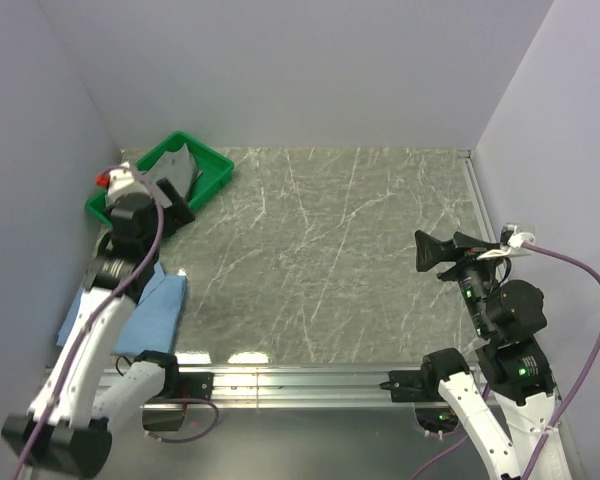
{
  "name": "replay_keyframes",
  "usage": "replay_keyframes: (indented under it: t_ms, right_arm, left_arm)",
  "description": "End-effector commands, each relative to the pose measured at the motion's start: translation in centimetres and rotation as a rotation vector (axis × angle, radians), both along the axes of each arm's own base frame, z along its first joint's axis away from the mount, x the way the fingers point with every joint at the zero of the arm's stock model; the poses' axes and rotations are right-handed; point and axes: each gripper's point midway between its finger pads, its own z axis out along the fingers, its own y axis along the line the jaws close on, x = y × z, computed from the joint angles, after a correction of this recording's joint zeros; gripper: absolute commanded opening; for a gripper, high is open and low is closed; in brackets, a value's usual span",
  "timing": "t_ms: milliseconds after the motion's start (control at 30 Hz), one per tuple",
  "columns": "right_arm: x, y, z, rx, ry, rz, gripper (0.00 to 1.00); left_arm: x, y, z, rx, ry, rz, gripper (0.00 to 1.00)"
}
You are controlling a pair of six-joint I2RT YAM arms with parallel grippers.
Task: Fold and stack the long sleeve shirts
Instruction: Grab the shirt from the pile
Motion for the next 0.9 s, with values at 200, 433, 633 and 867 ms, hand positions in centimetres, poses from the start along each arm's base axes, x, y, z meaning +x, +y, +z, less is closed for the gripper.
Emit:
replay_keyframes:
  t_ms: [200, 433, 633, 867]
  right_arm:
    - [-0.7, 2.0, -0.4, -0.001, 0.020, 0.117, 1.00]
    - [-0.9, 3.0, -1.4, -0.004, 0.024, 0.178, 1.00]
    - [-0.7, 3.5, -1.6, -0.015, 0.045, 0.198, 1.00]
    - [-0.5, 3.4, -2.2, -0.042, 0.076, 0.199, 1.00]
  left_arm:
    - [11.5, 5.7, -3.0, -0.075, 0.073, 0.163, 0.99]
    - [17.2, 9.1, -9.5, -0.085, 0.232, 0.239, 0.99]
    - [20.2, 10.5, -16.2, -0.073, 0.372, 0.280, 0.99]
    - [22.5, 11.2, -22.0, -0.065, 0.466, 0.264, 0.81]
